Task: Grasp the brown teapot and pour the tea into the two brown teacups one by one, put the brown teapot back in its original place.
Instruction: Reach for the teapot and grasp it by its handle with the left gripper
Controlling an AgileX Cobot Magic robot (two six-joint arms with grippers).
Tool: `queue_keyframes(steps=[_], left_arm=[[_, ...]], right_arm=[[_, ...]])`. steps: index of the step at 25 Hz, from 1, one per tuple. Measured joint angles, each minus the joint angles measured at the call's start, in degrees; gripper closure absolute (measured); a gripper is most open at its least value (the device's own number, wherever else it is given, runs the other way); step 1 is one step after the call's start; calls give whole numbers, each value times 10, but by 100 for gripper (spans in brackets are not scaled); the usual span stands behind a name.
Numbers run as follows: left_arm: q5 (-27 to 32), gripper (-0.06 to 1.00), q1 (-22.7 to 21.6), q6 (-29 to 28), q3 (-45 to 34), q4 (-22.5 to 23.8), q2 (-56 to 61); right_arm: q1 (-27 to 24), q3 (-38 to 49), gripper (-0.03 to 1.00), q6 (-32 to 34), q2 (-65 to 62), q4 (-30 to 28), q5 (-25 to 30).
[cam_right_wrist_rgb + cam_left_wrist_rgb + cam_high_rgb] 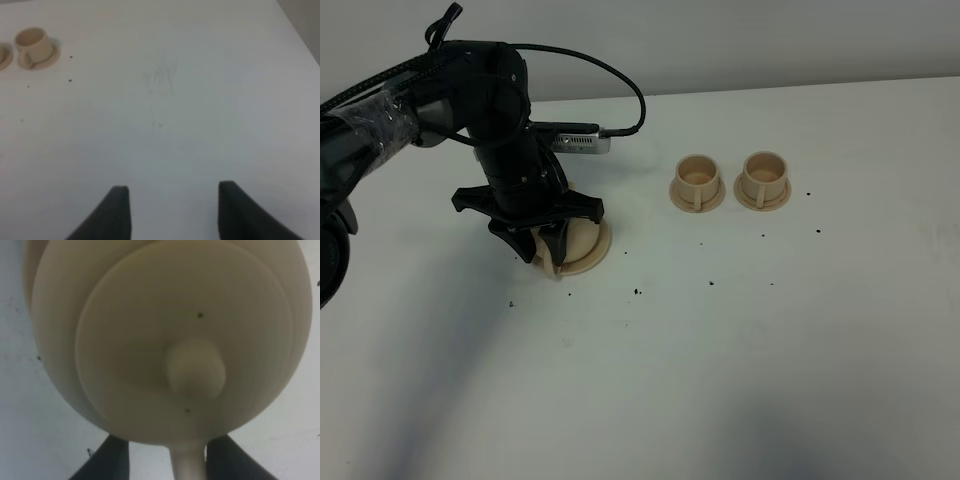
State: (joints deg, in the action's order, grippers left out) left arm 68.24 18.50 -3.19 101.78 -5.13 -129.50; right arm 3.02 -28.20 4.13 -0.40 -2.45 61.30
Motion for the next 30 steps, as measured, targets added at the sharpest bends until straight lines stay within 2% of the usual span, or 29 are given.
queue_keyframes(steps=[14, 20, 30], left_arm=[[0, 51, 0, 6, 0, -20, 0], [0, 50, -1, 7, -19, -50, 0], [0, 50, -1, 6, -30, -50, 9]], right_arm=[[0, 0, 54, 0, 0, 0, 0], [0, 0, 54, 0, 0, 0, 0], [0, 0, 54, 0, 0, 0, 0]])
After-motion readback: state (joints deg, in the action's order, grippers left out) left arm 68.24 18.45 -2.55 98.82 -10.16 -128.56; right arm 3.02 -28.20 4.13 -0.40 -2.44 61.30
